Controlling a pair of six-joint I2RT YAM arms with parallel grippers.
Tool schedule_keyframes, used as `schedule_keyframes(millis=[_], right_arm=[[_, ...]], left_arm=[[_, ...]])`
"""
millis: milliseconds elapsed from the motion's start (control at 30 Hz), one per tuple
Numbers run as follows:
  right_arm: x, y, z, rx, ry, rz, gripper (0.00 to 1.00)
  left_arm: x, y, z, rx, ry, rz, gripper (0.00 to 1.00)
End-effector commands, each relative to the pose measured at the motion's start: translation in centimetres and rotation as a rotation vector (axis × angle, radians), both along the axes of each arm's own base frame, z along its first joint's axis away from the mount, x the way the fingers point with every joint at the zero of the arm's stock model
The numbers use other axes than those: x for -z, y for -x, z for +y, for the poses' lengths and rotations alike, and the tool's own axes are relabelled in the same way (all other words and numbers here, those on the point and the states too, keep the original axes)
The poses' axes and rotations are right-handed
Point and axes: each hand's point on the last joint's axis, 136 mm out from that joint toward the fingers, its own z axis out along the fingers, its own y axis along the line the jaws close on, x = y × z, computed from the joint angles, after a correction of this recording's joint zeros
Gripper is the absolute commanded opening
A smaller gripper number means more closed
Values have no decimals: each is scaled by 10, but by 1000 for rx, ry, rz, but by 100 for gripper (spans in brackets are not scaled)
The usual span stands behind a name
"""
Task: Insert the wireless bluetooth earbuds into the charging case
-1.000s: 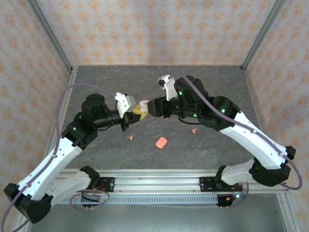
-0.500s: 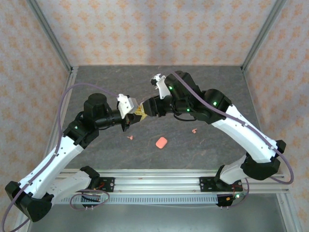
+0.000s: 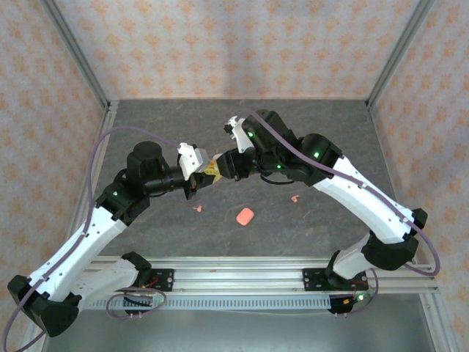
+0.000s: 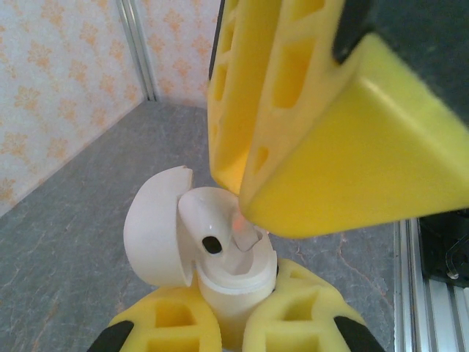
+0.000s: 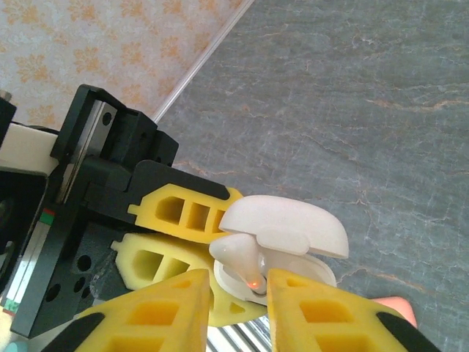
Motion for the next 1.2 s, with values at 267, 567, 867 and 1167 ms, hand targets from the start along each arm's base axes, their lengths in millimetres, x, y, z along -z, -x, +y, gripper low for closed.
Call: schedule_keyframes(millis=[267,567,867,1167], right_arm=[[-4,-9,-8,26,16,-51,20],[-2,-9,-14,42,-14,-56,16],[10,-6,-19,58,-15,-30,16],[-16,-3,-19,56,-90,-65,23]], left_arm=[[-16,6,-3,28,40,-52,0],[-19,3,-4,20,49,-57,0],[-19,1,-5,19,54,-49,0],[-16,0,-6,18,49,-40,0]])
